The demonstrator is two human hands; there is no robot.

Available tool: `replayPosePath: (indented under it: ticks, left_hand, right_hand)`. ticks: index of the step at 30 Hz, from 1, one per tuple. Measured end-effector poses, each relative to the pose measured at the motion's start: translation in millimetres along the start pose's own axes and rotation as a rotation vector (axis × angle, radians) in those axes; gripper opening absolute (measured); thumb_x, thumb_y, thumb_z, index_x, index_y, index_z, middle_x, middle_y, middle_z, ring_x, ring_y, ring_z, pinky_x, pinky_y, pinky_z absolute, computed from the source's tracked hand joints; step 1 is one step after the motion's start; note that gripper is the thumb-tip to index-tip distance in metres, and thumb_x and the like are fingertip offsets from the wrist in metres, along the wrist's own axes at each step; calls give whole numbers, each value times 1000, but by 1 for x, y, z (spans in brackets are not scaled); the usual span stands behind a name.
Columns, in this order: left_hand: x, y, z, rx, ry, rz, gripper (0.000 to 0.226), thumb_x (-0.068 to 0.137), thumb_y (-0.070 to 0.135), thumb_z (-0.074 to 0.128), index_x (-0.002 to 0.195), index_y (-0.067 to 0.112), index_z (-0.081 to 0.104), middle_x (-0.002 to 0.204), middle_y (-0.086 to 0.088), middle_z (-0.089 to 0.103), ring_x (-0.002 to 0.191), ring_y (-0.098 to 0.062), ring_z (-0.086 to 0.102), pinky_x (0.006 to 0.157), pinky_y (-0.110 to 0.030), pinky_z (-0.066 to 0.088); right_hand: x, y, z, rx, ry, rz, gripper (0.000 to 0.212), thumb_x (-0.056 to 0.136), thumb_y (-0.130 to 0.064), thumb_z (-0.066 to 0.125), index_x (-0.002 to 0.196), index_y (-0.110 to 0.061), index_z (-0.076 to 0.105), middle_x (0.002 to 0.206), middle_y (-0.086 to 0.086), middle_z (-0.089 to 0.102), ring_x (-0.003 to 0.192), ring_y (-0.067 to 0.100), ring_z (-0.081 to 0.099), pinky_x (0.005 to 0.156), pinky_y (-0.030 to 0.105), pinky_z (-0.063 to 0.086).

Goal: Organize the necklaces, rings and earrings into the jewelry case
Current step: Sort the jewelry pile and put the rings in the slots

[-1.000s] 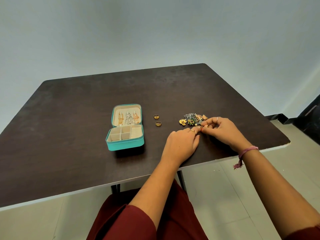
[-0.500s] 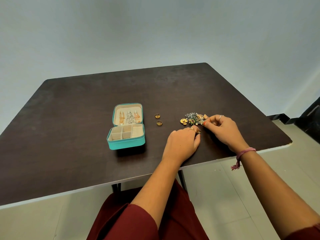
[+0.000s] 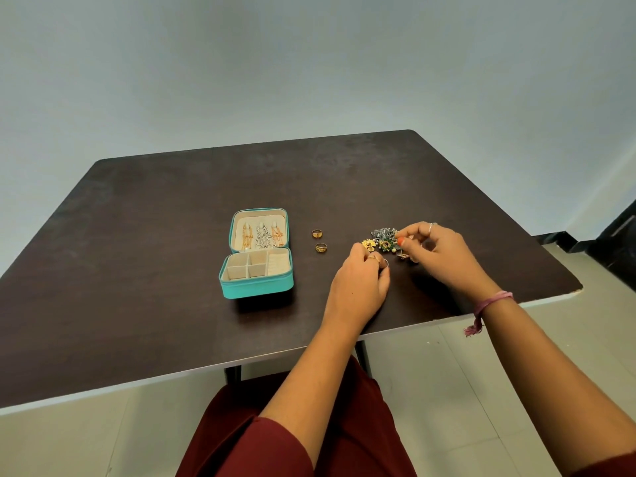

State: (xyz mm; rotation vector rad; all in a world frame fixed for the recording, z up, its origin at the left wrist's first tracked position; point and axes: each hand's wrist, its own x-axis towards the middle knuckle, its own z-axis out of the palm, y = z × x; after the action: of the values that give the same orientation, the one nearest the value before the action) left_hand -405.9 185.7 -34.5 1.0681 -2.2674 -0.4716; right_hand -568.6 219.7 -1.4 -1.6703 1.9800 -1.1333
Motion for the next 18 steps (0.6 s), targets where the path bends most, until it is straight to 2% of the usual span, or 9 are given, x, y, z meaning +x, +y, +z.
replayPosePath:
  ticks: [3, 5, 7, 9, 11, 13, 16, 18]
  left_hand:
    - [-3, -3, -3, -50, 4, -62, 19, 94, 23, 55, 102, 10, 65, 105, -6, 50, 88, -20, 56, 72, -26, 40]
    - [-5, -3, -5, -74, -18, -113, 19, 94, 25, 56, 103, 11, 64, 105, -5, 51, 88, -19, 56, 73, -25, 40]
    - [-5, -4, -8, -116, -29, -155, 18, 93, 25, 57, 104, 12, 63, 106, -4, 52, 88, -18, 58, 76, -26, 43]
    - [-8, -3, -13, -164, -30, -187, 18, 92, 24, 59, 106, 13, 62, 107, -3, 52, 84, -14, 59, 77, -22, 44]
    - [-15, -1, -19, -196, -6, -211, 18, 91, 20, 60, 107, 13, 61, 106, -3, 51, 78, -9, 54, 74, -17, 40]
    - [-28, -3, -24, -192, 38, -241, 13, 90, 18, 60, 102, 12, 60, 100, -2, 49, 76, -12, 50, 71, -17, 37]
    - [-51, -7, -31, -85, 92, -244, 9, 91, 19, 58, 89, 11, 60, 87, 2, 45, 74, -14, 47, 66, -18, 31]
    - [-60, -11, -35, -48, 123, -242, 12, 92, 21, 58, 86, 11, 60, 83, 4, 44, 70, -11, 43, 64, -18, 29]
  right_hand:
    - [-3, -11, 0, -153, -251, -105, 17, 91, -17, 61, 101, -28, 69, 90, -4, 66, 75, 5, 60, 65, 17, 45]
    - [-5, -14, 4, -156, -386, -72, 21, 92, -16, 58, 105, -28, 69, 87, -1, 68, 70, 12, 65, 59, 22, 52]
    - [-5, -13, 8, -177, -398, -67, 22, 92, -16, 58, 107, -27, 69, 87, 1, 68, 68, 18, 67, 60, 25, 56]
    - [-4, -14, 10, -219, -380, -94, 21, 91, -16, 60, 107, -26, 69, 92, -3, 67, 69, 13, 65, 65, 24, 54]
    - [-3, -13, 11, -254, -362, -124, 21, 90, -16, 62, 107, -24, 70, 96, -6, 66, 79, 9, 62, 74, 26, 53]
    - [-3, -14, 12, -267, -356, -128, 20, 89, -19, 64, 107, -25, 70, 100, -5, 67, 87, 11, 61, 79, 27, 51]
    - [-4, -19, 14, -281, -358, -132, 20, 89, -23, 64, 109, -26, 68, 100, -4, 68, 89, 13, 62, 76, 25, 50]
    - [-4, -23, 15, -295, -376, -137, 19, 90, -27, 62, 109, -27, 67, 98, -7, 65, 85, 9, 59, 70, 18, 47]
